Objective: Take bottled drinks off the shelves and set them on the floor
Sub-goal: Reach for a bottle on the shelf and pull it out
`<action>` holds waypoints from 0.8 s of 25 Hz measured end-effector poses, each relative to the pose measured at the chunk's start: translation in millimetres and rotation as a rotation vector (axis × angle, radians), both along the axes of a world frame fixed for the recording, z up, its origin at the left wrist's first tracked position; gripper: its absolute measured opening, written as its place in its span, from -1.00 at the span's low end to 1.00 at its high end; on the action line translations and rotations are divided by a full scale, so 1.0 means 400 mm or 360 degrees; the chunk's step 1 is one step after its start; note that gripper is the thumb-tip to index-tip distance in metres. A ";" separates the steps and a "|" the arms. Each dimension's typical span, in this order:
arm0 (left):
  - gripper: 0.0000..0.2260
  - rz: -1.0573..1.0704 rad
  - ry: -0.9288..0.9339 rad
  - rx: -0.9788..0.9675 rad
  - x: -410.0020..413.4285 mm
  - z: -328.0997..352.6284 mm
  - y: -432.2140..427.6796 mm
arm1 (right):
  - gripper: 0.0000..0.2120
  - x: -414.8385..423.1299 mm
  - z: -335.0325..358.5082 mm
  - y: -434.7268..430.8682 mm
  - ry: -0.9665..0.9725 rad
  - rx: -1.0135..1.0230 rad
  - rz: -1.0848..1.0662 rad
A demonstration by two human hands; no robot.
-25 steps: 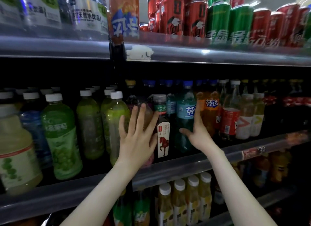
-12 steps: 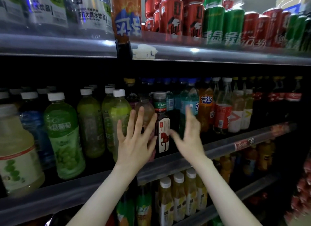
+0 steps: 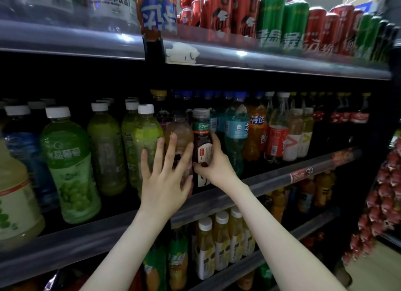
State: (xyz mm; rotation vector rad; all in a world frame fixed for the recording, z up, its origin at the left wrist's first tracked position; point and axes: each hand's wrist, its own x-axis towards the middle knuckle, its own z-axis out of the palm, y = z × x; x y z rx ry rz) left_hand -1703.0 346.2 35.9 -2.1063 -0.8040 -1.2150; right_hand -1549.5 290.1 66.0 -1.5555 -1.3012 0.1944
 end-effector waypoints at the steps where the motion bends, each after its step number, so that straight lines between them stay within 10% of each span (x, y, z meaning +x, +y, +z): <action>1: -0.36 0.0015 0.0017 -0.0013 -0.002 0.000 -0.001 | -0.07 -0.006 -0.012 -0.007 0.0032 0.0076 -0.0029; 9: -0.30 -0.0602 -0.0279 -0.0610 -0.021 -0.033 -0.152 | -0.09 -0.055 -0.002 -0.213 -0.0125 0.0824 0.0131; 13: -0.22 -0.1043 -0.0681 -0.1372 -0.096 -0.117 -0.313 | -0.11 -0.143 -0.078 -0.314 0.0203 0.0312 0.0672; 20: -0.24 -0.0130 -0.1102 -0.2202 -0.382 -0.424 -0.535 | -0.14 -0.411 -0.421 -0.318 0.0413 -0.0809 0.1118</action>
